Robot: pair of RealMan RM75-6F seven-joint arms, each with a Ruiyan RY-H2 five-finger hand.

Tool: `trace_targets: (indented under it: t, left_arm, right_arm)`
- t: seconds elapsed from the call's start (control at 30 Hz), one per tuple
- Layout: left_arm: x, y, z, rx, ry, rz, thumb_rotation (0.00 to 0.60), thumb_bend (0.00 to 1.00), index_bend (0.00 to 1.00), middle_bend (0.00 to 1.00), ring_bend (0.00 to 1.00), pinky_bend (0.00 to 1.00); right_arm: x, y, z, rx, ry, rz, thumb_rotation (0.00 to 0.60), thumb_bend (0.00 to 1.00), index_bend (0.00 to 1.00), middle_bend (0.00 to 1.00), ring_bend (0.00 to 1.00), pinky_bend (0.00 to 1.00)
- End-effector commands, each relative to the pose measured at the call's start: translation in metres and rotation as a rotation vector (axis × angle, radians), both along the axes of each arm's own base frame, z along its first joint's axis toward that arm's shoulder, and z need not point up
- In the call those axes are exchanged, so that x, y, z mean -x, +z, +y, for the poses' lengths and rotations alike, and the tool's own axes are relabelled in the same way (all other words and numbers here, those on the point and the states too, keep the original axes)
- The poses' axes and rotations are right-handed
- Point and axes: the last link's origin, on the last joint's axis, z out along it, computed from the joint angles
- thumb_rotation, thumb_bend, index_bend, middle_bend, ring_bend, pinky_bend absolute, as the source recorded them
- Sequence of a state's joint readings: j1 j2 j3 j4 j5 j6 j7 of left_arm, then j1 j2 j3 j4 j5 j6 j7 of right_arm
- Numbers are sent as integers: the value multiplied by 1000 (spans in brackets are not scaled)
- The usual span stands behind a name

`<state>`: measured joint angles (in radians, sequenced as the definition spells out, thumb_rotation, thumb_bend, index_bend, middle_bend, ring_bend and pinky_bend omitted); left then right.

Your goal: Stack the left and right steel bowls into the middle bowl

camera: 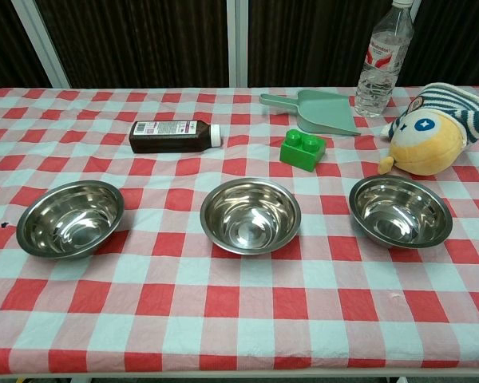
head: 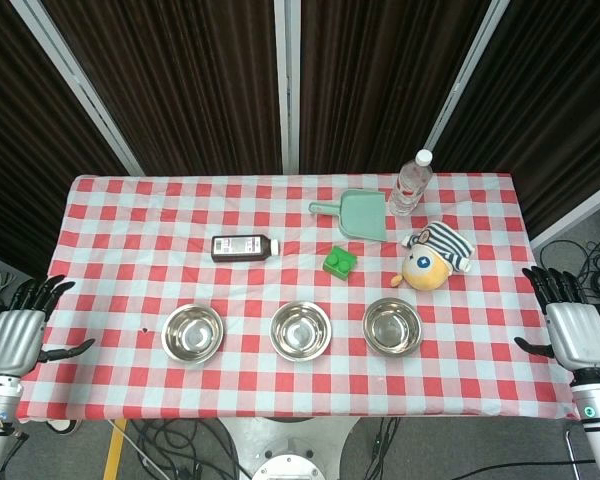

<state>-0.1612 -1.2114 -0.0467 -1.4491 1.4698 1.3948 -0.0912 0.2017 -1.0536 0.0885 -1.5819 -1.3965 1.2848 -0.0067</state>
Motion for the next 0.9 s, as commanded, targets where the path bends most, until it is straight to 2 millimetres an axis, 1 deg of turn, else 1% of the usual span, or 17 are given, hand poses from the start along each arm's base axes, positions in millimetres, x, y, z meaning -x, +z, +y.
trace_targets:
  t: [0.03,0.17,0.37,0.6,0.73,0.9]
  left_arm:
    - [0,-1,0,3,-1,-1,375,0,208,200,94,108]
    - [-1,-1,-1,-2,-9,-10,375,0,208,200,94,108]
    - [1,2,1,-9,-8,-30,373,0,208,200,94,108]
    - [-4,5,-2,-12,-32,-34,375,0,208,200,94,108]
    - [-4,8,-2,-24,-23,-37,375,0,208,200,94,108]
    - [-4,5,-2,-13,-22,-32,373,0,208,200,94,108]
  right_arm:
    - [1,0,1,1,-2,1,600,0,51,71,0,0]
    - [1,-1,2,-3,-7,6,600,0,52,71,0,0]
    - [-4,1,7,10,-1,6,600,0,52,71,0,0]
    - [-7,5,15,19,-7,1,600,0,52,71,0,0]
    - [-8,9,15,23,-7,3,600,0,51,71,0,0]
    - [-5,10,14,28,-10,-3,600,0,52,71,0,0]
